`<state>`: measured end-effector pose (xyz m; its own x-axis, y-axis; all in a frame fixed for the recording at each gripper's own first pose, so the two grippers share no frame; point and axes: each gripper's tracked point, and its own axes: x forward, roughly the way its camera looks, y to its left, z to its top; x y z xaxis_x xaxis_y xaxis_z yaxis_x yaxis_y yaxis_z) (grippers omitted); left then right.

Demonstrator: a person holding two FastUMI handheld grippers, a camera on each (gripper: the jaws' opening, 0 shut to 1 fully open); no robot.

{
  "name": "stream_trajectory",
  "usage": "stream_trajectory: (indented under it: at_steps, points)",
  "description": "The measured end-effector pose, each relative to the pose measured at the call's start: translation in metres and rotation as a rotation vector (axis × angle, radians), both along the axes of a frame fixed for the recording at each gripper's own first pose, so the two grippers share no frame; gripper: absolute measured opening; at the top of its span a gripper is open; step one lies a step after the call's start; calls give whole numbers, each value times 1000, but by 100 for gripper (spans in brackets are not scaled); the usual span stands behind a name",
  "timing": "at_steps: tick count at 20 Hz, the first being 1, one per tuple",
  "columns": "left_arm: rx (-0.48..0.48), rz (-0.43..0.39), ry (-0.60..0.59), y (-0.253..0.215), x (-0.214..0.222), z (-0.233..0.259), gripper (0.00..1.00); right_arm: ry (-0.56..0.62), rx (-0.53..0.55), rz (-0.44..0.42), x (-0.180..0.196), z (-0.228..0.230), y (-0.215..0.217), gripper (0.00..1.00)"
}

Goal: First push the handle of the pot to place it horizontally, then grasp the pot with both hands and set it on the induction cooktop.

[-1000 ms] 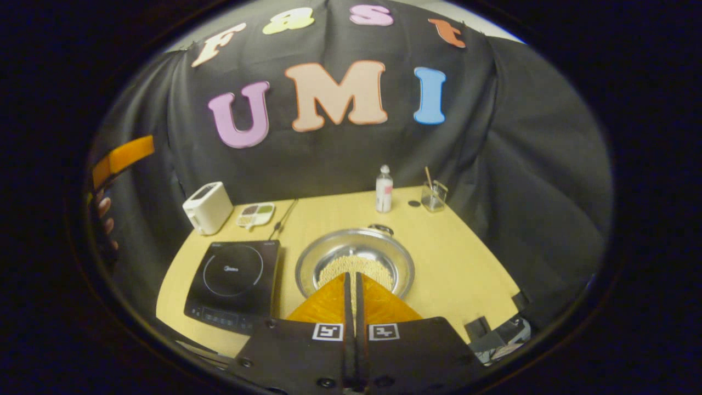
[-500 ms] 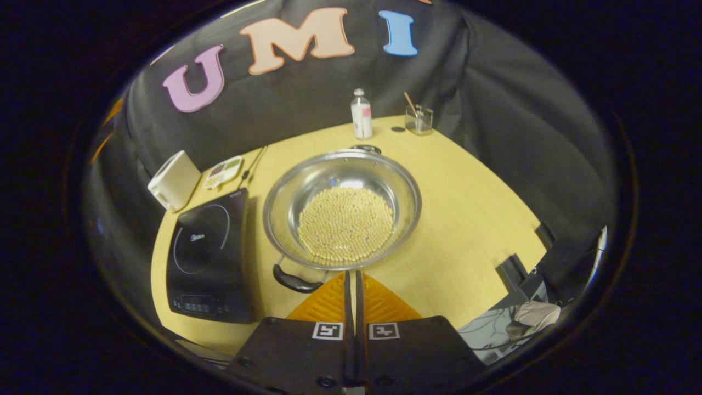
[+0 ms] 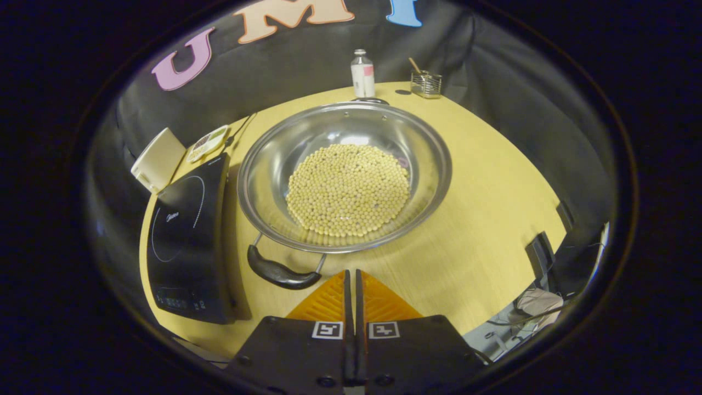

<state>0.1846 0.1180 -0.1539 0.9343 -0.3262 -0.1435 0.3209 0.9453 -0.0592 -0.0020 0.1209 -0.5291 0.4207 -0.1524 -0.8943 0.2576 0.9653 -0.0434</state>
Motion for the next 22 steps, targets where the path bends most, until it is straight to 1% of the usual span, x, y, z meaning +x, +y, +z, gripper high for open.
stream_trajectory:
  at_steps: [2,6,12,13,14,19,20,21,22]
  points:
    - [-2,10,4,5,-2,-2,95,16,-8,20,2,-4,4,3]
    - [-2,42,17,18,1,-8,95,7,-8,41,11,-1,17,3]
    - [2,64,4,27,5,-6,94,-5,27,73,24,-1,48,3]
    - [1,65,8,27,5,-8,94,-8,36,71,28,-1,53,0]
    - [-1,64,13,27,4,-9,94,-12,44,67,31,-1,58,3]
    - [-2,72,12,29,1,-9,94,-25,113,31,45,-3,85,3]
    - [-2,73,10,29,1,-7,94,-28,127,18,48,-3,89,0]
    - [-2,74,9,30,0,-7,94,-29,147,0,51,-3,94,3]
    - [-3,74,9,30,0,-6,94,-33,167,-19,54,-3,98,3]
